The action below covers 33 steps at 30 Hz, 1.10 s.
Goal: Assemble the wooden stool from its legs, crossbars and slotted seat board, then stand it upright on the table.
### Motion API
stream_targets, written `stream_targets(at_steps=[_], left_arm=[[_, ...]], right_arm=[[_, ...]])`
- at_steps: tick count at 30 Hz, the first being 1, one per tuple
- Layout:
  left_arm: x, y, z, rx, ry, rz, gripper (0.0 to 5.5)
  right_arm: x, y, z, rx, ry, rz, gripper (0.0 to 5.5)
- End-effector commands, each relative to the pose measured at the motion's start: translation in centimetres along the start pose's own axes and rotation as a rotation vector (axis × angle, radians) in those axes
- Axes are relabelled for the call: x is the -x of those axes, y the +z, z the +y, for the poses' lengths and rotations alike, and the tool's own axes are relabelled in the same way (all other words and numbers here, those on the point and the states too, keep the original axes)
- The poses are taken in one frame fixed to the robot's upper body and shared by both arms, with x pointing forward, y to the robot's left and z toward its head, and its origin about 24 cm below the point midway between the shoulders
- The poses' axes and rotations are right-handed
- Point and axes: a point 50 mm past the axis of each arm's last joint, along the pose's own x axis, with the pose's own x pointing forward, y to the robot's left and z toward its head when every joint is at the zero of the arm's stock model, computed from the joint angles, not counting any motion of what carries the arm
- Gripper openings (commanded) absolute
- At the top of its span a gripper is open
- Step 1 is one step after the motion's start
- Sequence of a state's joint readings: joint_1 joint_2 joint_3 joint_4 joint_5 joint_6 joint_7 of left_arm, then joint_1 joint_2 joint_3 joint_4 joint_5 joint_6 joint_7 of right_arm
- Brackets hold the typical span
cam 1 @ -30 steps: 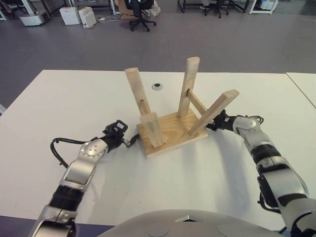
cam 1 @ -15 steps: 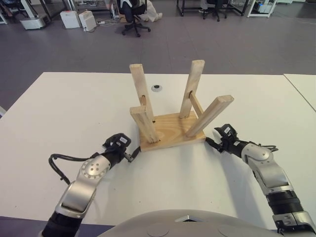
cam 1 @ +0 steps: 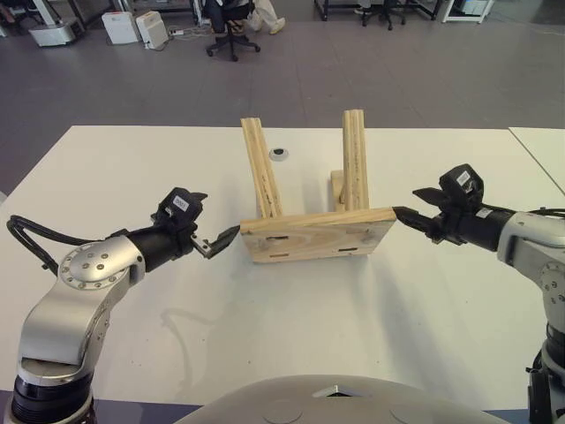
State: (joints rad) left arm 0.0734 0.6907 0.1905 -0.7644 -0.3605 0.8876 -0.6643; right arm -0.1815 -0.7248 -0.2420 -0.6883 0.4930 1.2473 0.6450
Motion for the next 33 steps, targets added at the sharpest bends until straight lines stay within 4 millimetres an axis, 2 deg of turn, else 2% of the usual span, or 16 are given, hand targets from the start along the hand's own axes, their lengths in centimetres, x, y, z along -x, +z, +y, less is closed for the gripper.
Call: stream_targets(at_steps=[1, 4, 5, 7, 10, 13, 14, 17, 23, 28, 30, 33], left_arm=[[0.3, -3.0, 0.4, 0.007, -0.066, 0.107, 4.73], [2.1, -4.8, 3.0, -0.101, -0.027, 0.237, 4.73], [2.6, -4.8, 3.1, -0.124, -0.075, 0.253, 4.73], [2.4, -4.5, 2.5, -0.166, -0.228, 0.250, 4.73], [0.3, -3.8, 1.4, -0.193, -0.395, 0.192, 4.73], [-2.7, -3.0, 1.1, -0.247, -0.466, 0.141, 4.73], [-3.9, -2.6, 0.9, -0.260, -0.500, 0.114, 4.80], [-5.5, -2.0, 0.6, -0.281, -0.589, 0.084, 4.32], [-5.8, -2.6, 1.7, -0.347, -0.626, 0.104, 3.30], [-6.8, -2.3, 0.6, -0.323, -0.750, 0.024, 2.54], [-6.7, -2.5, 1.1, -0.304, -0.776, 0.032, 2.14], [-6.4, -1.4, 2.1, -0.287, -0.783, -0.011, 1.67]], right_arm=[[-0.5, -2.9, 0.8, 0.102, 0.095, 0.131, 3.28], [0.5, -5.0, -2.8, 0.231, -0.020, 0.280, 3.28], [0.7, -5.6, -3.3, 0.271, 0.018, 0.311, 3.28], [0.0, -6.0, -2.2, 0.335, 0.233, 0.258, 3.28], [-2.1, -5.0, -0.9, 0.356, 0.424, 0.124, 3.28], [-4.4, -4.2, -0.6, 0.390, 0.509, 0.067, 3.28], [-5.0, -4.0, -0.3, 0.397, 0.537, 0.053, 3.07], [-5.7, -3.6, 0.1, 0.431, 0.605, 0.043, 2.62], [-6.1, -3.9, -0.4, 0.465, 0.621, 0.046, 1.54], [-6.8, -3.4, -0.5, 0.459, 0.643, -0.034, 1.37], [-7.0, -3.1, -0.5, 0.461, 0.649, -0.067, 1.37], [-7.1, -2.4, -0.5, 0.463, 0.670, -0.105, 1.37]])
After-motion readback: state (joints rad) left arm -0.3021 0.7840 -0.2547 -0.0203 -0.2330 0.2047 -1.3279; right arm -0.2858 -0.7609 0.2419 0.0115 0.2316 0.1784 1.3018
